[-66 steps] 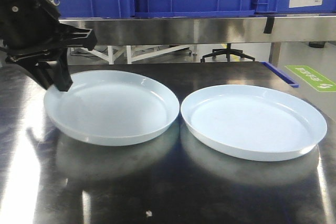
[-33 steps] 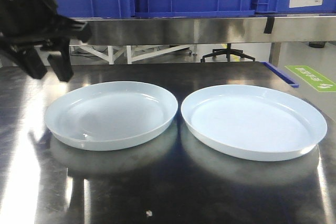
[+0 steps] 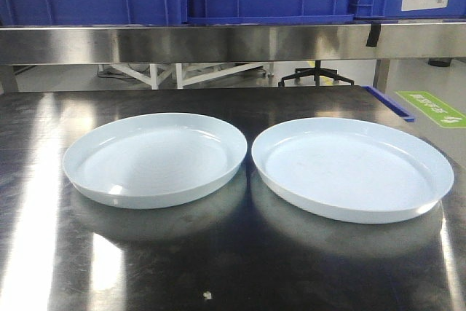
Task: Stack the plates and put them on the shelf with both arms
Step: 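Lift the plate with the left gripper and slide it toward the other plate, then release the plate and raise the left gripper away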
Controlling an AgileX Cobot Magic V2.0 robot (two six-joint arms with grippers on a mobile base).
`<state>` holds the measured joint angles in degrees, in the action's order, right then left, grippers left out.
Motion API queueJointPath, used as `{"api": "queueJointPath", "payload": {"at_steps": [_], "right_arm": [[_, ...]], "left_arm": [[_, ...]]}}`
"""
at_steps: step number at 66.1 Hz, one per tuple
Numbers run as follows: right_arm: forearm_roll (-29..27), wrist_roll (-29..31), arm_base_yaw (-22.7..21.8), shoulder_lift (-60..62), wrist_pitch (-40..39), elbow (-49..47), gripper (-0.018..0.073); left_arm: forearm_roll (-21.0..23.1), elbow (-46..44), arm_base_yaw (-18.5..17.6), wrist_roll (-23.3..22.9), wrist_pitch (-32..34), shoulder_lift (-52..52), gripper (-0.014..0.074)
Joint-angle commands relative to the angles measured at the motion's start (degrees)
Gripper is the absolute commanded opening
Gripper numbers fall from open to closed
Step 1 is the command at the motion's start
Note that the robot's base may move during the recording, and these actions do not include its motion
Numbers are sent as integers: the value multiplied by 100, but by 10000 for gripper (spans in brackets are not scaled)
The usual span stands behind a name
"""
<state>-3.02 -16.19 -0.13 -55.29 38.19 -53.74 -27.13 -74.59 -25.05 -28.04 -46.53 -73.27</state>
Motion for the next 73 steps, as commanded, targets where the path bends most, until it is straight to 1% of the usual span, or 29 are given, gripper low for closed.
{"api": "queueJointPath", "payload": {"at_steps": [1,8,10,15,20,29,34,43,54,68,73], "right_arm": [[-13,24,4,44,-397,-225,550],[-13,24,4,44,-397,-225,550],[-13,24,4,44,-397,-225,550],[-13,24,4,44,-397,-225,550],[-13,24,4,44,-397,-225,550],[-13,24,4,44,-397,-225,550],[-13,24,4,44,-397,-225,550],[-13,24,4,44,-397,-225,550],[-13,24,4,44,-397,-225,550],[-13,24,4,44,-390,-225,550],[-13,24,4,44,-373,-225,550]], "left_arm": [[-831,-16,-11,-644,280,704,85],[-1480,355,-11,-1337,288,1411,85],[-1647,466,-11,-1467,288,1595,85],[-1901,803,-11,-1705,288,2074,85],[-1988,1223,-11,-1722,298,2549,85],[-1987,1902,-11,-1722,298,3277,85],[-1923,2283,-11,-1722,298,3689,85],[-1654,2829,-11,-1722,298,4217,85],[-1336,3355,-11,-1697,389,4619,85],[-671,3734,-11,-1649,1015,4712,85],[-449,3809,-11,-1479,1245,4712,85]]}}
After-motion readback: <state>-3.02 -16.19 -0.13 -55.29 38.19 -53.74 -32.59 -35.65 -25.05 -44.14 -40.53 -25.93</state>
